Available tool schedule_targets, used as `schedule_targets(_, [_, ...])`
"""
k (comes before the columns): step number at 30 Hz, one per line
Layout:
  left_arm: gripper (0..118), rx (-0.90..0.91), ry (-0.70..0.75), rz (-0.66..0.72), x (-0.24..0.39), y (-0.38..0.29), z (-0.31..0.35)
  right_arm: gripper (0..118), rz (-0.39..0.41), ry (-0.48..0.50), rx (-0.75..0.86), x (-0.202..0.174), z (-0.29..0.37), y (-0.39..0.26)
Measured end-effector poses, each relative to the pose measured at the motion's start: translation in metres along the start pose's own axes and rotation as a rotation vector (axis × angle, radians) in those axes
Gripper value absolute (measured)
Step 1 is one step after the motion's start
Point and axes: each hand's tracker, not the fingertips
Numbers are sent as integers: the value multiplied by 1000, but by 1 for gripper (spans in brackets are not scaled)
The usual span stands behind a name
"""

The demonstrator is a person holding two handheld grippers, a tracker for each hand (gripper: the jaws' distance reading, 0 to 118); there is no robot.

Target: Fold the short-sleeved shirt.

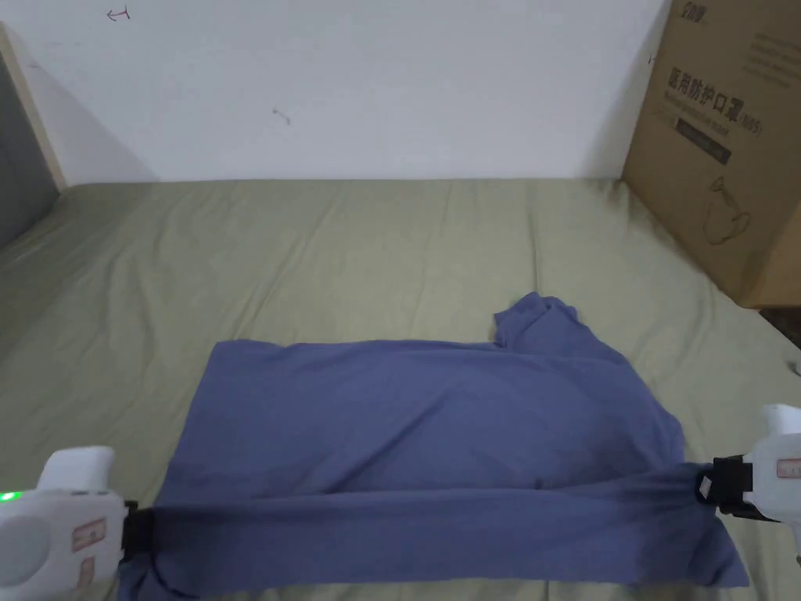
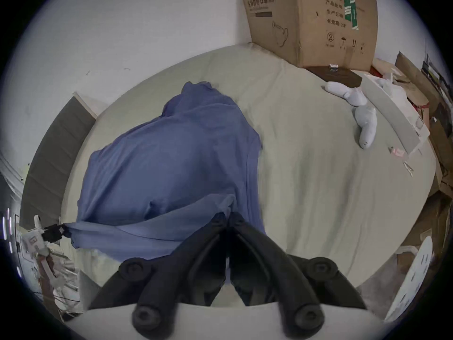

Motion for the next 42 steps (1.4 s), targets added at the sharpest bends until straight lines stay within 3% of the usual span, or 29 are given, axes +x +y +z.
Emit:
schedule_targets(4, [5, -23, 26, -47, 9, 27, -38, 0, 13, -61, -24, -19, -28, 7])
schedule_targets(5, [15, -51, 29, -55, 4, 31, -53, 3, 24, -69, -40, -24, -33, 6])
schedule_targets(6, [32, -61, 34, -51, 5, 32, -57, 14, 28, -82, -57, -30, -35, 5])
schedule_targets(7, [61, -61, 32, -43, 4, 32, -58, 42, 49, -98, -61, -25, -37, 5])
schedule_targets(8, [82, -69, 32, -27, 2, 31, -56, 62, 62, -94, -48, -29, -32, 3])
schedule_targets(9, [93, -68, 31, -12, 1, 29, -52, 65, 71, -85, -39, -31, -25, 0])
schedule_targets(10, [95, -47, 16, 4, -1, 25, -45, 65, 81, -70, -20, -29, -16, -1])
schedule_targets(12, [95, -21, 2, 27, -7, 19, -30, 65, 93, -72, 14, -27, 2, -2])
schedule_targets(13, [94, -5, 2, 44, -8, 14, -20, 61, 104, -68, 36, -27, 14, -5])
schedule_targets(14, [87, 9, -11, 64, -11, 8, -10, 49, 106, -61, 63, -26, 25, -8])
schedule_targets(15, [66, 22, -48, 84, -14, 0, -1, 28, 109, -55, 86, -24, 33, -11])
schedule_targets(16, [19, 42, -69, 113, -16, -10, 10, 1, 100, -60, 109, -24, 45, -17])
schedule_targets(17, [0, 35, -84, 127, -15, -20, 16, 1, 84, -65, 134, -23, 54, -24])
schedule_targets(20, [0, 42, -81, 130, -19, -52, 23, 0, 50, -23, 148, -17, 65, -49])
schedule_targets(24, [2, 88, -100, 225, -26, -73, 23, 0, -3, -38, 123, -8, 62, -77])
schedule_targets(29, [67, 67, -85, 242, -23, -55, 0, 0, -26, -45, 81, -2, 49, -98])
schedule_targets(30, [76, 48, -83, 242, -24, -53, -9, 0, -41, -39, 78, 0, 49, -99])
schedule_targets(32, [73, -29, -107, 272, -25, -56, -32, 0, -58, -34, 88, 0, 45, -105])
schedule_targets(33, [63, -63, -133, 285, -20, -57, -42, 8, -58, -53, 83, 0, 43, -104])
schedule_targets(35, [26, -30, 42, 198, -13, -64, -47, 69, -46, -95, 60, 0, 35, -106])
schedule_targets(36, [19, -1, 4, 194, -14, -63, -43, 84, -54, -91, 52, 2, 32, -105])
schedule_targets(37, [10, -12, -59, 260, -14, -59, -37, 85, -71, -81, 56, 5, 31, -103])
schedule_targets(38, [9, -15, -88, 288, -16, -57, -35, 86, -97, -64, 51, 8, 29, -99])
schedule_targets(42, [9, -30, -47, 186, -9, -51, -32, 82, -100, -35, 36, 10, 5, -80])
